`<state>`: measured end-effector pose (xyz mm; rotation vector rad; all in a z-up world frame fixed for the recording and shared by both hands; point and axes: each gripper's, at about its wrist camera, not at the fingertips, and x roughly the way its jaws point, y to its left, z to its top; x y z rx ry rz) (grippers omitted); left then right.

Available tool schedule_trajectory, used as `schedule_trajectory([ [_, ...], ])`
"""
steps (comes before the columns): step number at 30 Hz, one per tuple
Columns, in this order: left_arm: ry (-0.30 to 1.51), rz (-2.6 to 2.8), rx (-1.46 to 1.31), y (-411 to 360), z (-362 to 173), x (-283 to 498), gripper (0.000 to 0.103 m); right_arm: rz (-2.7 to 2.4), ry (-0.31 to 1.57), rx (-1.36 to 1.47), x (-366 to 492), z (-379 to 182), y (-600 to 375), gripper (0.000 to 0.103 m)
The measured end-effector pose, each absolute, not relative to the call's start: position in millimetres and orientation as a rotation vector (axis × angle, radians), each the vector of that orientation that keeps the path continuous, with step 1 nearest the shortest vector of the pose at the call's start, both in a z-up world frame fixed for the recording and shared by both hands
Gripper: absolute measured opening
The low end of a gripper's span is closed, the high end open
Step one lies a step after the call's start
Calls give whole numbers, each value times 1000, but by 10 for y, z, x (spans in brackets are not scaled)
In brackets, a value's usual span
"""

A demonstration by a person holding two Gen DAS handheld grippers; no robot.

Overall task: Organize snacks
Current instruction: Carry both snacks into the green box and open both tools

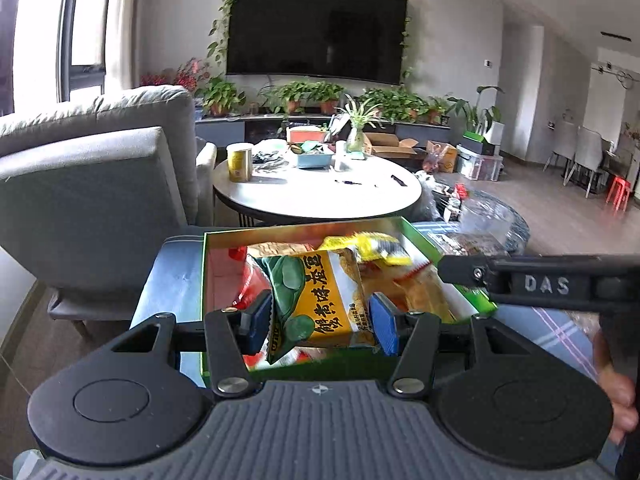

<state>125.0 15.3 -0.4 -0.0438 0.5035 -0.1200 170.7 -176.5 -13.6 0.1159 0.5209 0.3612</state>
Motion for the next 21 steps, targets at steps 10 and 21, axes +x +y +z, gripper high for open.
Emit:
schedule_trajectory([
  [10, 535, -110, -24, 199, -88, 1643, 49, 355, 551, 111, 1915, -214, -1632, 87],
  [21, 568, -93, -23, 266, -224, 2019, 53, 322, 582, 139, 2183, -356, -1531, 87],
])
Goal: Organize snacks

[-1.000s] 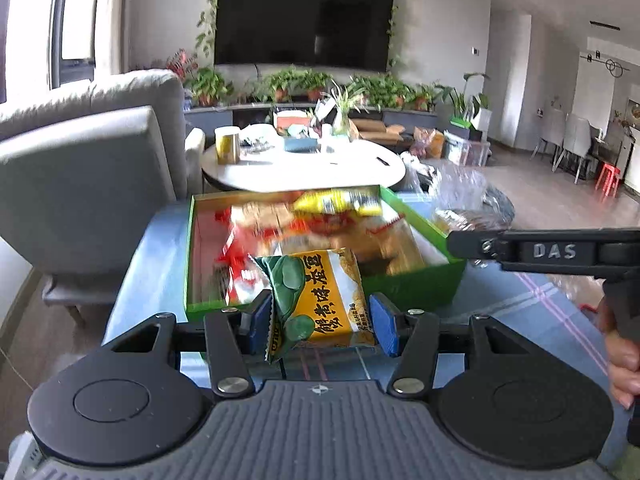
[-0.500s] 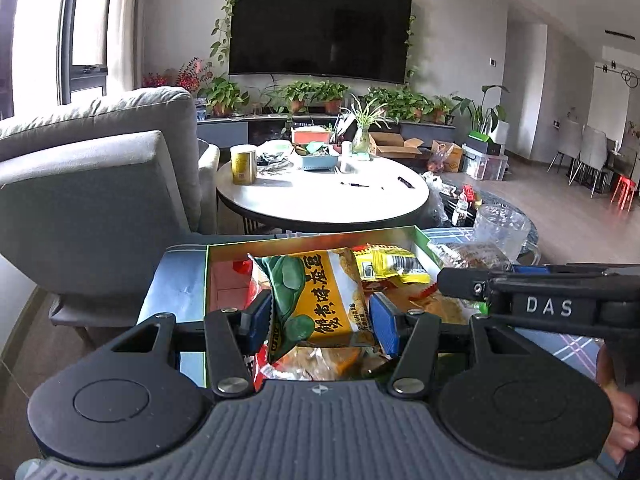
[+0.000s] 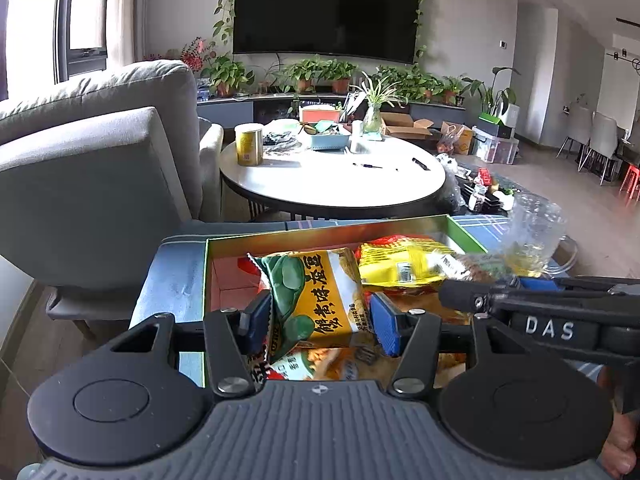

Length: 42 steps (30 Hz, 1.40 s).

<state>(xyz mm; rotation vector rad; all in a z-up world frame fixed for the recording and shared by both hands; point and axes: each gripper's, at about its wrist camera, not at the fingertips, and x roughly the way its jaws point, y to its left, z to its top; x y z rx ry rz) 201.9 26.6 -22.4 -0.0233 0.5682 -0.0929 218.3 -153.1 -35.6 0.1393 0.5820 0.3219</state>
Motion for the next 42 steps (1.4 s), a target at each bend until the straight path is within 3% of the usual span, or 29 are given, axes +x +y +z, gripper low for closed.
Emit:
schedule_trajectory([
  [11, 559, -96, -29, 327, -222, 1975, 55, 296, 549, 191, 2107, -315, -1613, 87],
  [21, 508, -90, 2, 190, -16, 1591, 74, 310, 503, 209, 1845, -136, -1712, 87],
  [28, 471, -55, 17, 68, 75, 1202, 77, 332, 482, 203, 1533, -31, -1789, 87],
  [31, 459, -35, 7, 42, 112, 1030, 83, 332, 456, 176, 1372, 15, -1816, 87],
  [42, 461, 2, -22, -36, 64, 438, 84, 321, 431, 148, 910, 29, -1888, 87],
])
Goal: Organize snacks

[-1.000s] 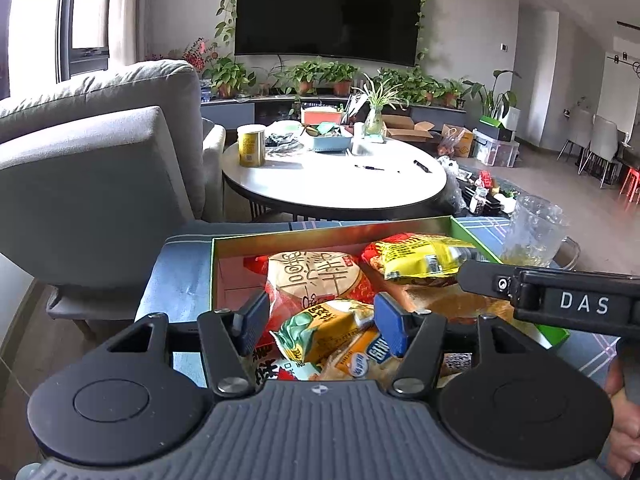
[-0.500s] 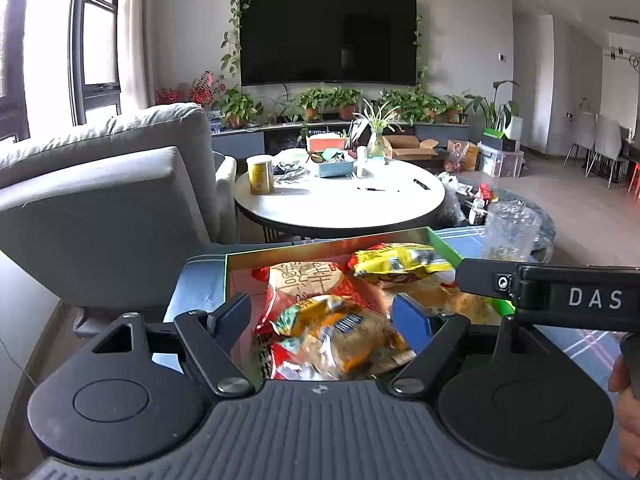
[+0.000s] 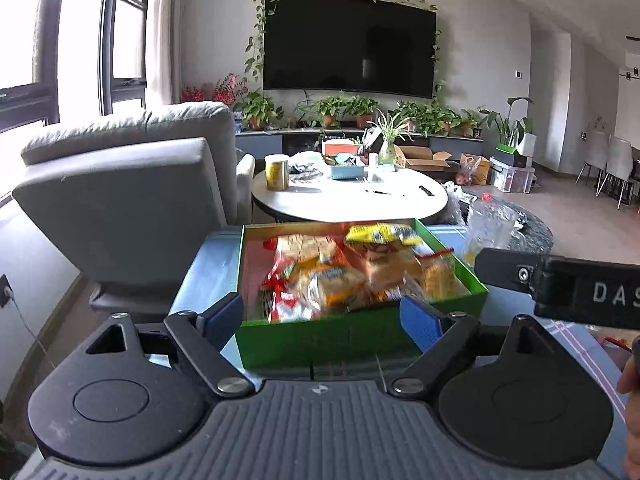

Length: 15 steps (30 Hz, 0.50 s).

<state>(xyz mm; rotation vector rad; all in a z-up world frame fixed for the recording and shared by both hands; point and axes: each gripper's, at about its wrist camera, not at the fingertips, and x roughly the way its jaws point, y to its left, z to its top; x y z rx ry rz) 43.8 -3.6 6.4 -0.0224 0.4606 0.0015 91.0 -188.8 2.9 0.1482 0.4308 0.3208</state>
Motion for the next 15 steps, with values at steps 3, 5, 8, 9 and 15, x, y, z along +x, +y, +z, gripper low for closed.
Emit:
schedule_trajectory([
  [3, 473, 29, -18, -52, 10, 391, 84, 313, 446, 157, 847, -8, -1879, 87],
  [5, 467, 54, 1, -58, -10, 363, 84, 312, 445, 155, 799, -24, -1868, 87],
  [8, 448, 63, 8, -49, -11, 324, 85, 319, 436, 155, 753, -29, -1860, 87],
  [9, 446, 58, 3, -41, -8, 318, 85, 320, 436, 158, 757, -30, -1858, 87],
  [15, 450, 63, 10, -48, -25, 328, 85, 317, 440, 162, 738, -65, -1864, 87],
])
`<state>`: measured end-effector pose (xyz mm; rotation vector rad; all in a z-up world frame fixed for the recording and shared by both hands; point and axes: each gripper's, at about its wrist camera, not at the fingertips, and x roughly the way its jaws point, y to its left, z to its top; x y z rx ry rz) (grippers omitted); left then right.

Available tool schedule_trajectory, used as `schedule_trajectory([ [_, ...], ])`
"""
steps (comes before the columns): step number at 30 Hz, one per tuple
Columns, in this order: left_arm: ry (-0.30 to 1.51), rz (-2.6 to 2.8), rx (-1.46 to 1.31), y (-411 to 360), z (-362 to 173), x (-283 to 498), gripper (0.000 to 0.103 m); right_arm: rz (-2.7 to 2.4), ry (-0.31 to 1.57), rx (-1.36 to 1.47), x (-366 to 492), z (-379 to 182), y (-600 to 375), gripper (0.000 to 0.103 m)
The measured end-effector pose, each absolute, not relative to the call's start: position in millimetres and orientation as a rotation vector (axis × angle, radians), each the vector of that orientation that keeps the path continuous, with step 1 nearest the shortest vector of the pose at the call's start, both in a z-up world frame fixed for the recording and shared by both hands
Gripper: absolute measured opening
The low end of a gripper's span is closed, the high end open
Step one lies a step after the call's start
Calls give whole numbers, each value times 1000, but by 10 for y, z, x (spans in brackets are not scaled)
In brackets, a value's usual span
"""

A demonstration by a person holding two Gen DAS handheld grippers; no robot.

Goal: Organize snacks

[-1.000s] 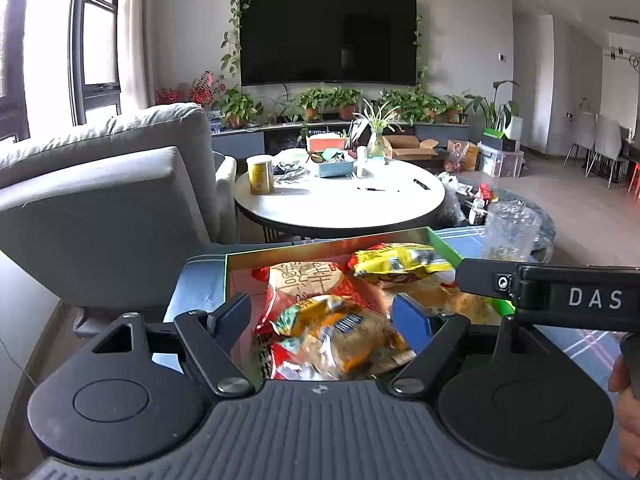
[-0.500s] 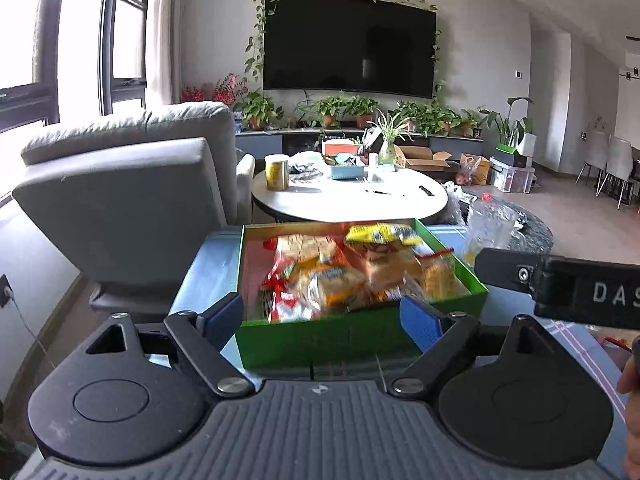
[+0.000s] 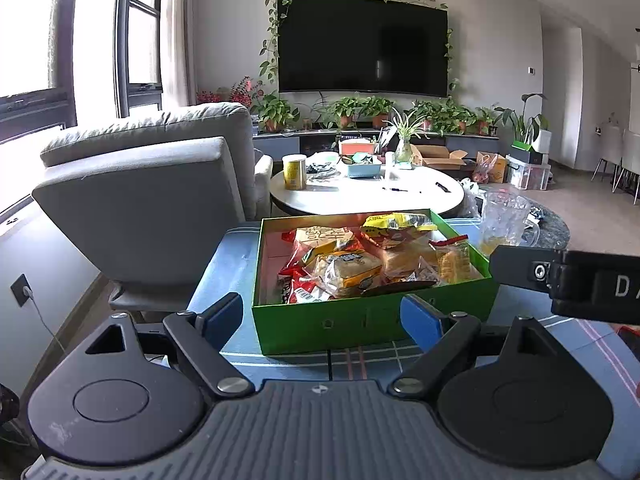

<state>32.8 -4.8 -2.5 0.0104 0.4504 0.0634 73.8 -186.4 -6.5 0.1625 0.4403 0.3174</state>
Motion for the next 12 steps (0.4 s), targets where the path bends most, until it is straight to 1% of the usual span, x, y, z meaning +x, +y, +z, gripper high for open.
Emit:
schedule_trajectory([
  [12, 459, 67, 6, -61, -43, 345, 85, 312, 464, 177, 757, -125, -1880, 87],
])
